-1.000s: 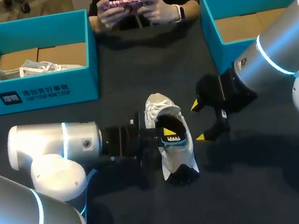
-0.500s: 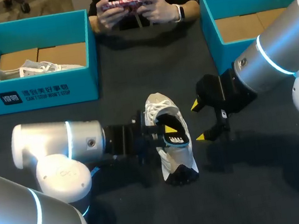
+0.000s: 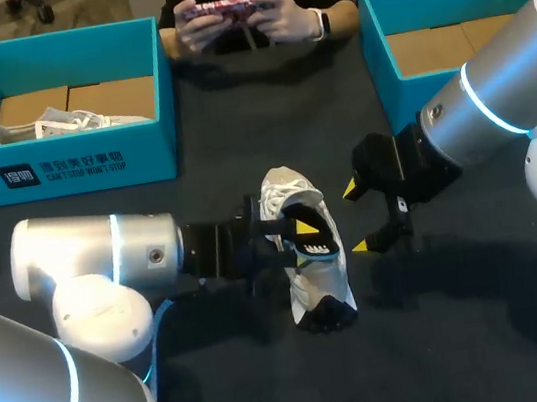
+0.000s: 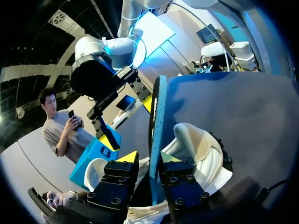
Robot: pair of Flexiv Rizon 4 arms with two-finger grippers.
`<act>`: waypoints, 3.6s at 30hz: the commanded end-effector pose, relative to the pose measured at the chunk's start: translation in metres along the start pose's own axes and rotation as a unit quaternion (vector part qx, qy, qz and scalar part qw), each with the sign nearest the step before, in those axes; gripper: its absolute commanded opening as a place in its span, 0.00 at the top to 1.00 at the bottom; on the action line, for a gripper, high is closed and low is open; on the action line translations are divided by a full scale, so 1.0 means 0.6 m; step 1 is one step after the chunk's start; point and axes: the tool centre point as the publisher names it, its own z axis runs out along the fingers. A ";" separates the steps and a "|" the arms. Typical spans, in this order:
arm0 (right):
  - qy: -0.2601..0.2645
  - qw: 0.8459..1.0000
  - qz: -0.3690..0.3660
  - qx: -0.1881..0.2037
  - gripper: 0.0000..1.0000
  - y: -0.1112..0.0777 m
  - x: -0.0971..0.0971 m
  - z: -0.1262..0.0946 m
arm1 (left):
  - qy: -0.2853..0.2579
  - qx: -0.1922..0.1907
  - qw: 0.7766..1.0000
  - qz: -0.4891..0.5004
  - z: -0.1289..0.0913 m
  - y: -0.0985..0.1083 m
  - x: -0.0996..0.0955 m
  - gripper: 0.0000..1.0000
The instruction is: Take the shoe out of the shoebox, open the shoe tongue, remove and reinsert the insole, then place the shoe into the shoebox
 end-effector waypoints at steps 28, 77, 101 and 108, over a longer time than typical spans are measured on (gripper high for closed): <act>-0.001 1.000 0.000 0.000 0.00 0.000 0.001 0.001 | 0.000 -0.031 0.998 0.053 0.020 0.052 0.010 1.00; -0.001 1.000 0.000 0.000 0.00 0.000 0.001 0.001 | 0.014 -0.011 0.995 0.101 0.014 0.025 0.001 0.56; -0.001 1.000 0.000 0.000 0.00 0.000 0.001 0.001 | 0.023 0.000 0.996 0.084 0.004 0.014 0.020 1.00; -0.001 1.000 0.000 0.000 0.00 0.000 0.001 0.001 | 0.032 0.008 0.996 0.086 0.019 0.037 0.021 1.00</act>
